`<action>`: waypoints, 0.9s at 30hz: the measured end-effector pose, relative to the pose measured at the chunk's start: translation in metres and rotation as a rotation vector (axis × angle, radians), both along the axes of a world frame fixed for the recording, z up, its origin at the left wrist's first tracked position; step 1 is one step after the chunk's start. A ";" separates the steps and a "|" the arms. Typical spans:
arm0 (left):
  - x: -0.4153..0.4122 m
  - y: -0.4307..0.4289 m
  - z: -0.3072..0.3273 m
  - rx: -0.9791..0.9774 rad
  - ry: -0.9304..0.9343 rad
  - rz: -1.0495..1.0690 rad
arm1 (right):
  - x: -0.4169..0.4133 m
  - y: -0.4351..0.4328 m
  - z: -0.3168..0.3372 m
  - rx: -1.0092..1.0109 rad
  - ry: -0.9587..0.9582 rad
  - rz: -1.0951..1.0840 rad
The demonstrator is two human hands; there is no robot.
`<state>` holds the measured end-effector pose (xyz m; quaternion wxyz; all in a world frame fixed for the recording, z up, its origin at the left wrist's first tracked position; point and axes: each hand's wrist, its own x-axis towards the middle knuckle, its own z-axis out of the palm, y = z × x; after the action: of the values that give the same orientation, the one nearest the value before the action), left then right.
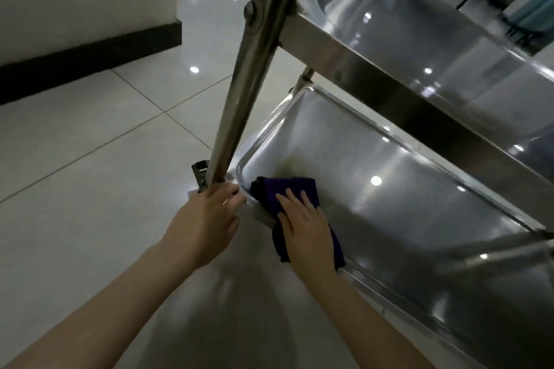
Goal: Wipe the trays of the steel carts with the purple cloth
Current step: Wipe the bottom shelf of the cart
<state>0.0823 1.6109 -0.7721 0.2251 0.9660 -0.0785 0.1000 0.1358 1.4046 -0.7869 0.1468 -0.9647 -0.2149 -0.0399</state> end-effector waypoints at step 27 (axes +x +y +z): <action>-0.001 0.008 -0.011 0.042 -0.085 -0.009 | 0.120 0.069 0.012 0.076 0.109 0.057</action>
<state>0.0814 1.6187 -0.7834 0.2015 0.9650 -0.0944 0.1386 0.2561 1.4735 -0.7745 0.1959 -0.9527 -0.2323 0.0084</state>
